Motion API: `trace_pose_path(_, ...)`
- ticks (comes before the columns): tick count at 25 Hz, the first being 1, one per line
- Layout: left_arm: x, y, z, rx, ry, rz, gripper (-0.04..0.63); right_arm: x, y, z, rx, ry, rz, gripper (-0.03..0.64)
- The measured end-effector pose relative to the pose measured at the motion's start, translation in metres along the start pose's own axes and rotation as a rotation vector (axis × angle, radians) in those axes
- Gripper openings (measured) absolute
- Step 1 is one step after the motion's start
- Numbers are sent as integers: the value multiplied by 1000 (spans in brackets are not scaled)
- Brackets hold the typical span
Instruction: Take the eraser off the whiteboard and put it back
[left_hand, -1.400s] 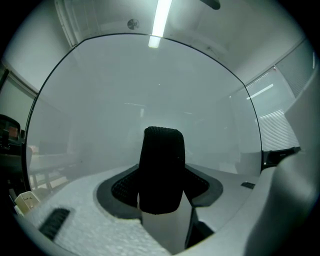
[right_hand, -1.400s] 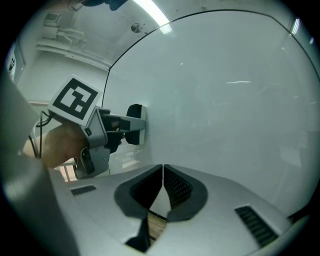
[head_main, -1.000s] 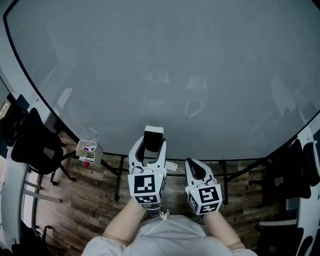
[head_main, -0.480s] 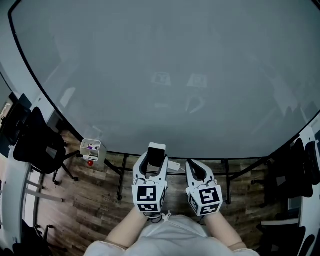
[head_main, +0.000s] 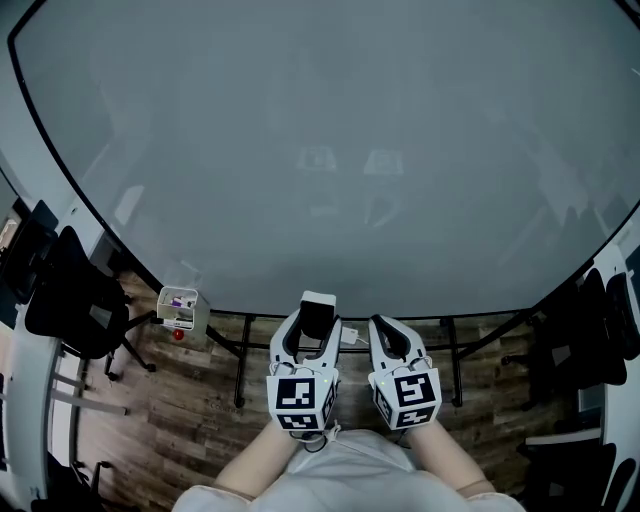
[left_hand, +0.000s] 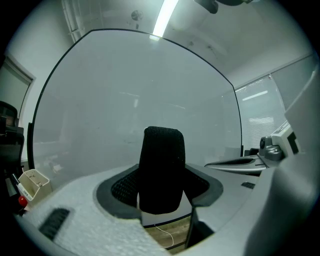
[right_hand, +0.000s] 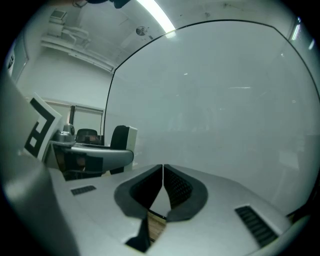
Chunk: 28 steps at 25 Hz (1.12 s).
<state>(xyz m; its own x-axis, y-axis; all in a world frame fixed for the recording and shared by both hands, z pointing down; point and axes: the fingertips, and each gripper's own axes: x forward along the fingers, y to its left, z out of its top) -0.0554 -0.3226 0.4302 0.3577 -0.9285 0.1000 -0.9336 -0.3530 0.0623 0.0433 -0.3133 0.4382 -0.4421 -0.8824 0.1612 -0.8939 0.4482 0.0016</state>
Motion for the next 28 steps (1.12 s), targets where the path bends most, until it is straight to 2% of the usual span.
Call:
trace_pose_path(5,2,-2,3,-30,-4,-13,253,1,-3,-2,0,9,-14,29)
trace_pose_path(11,7,-1,7,-10,-9,-7,253,2,-6,2,1,-3,-16,29)
trace_pose_path(20,29,6,60,31,-95,-1,253,2,-19,7,-1,-4,-47,29)
trace_pose_path(28,55,13,80,55,-133,23,253,8,-30,6,-2,8,-66,29)
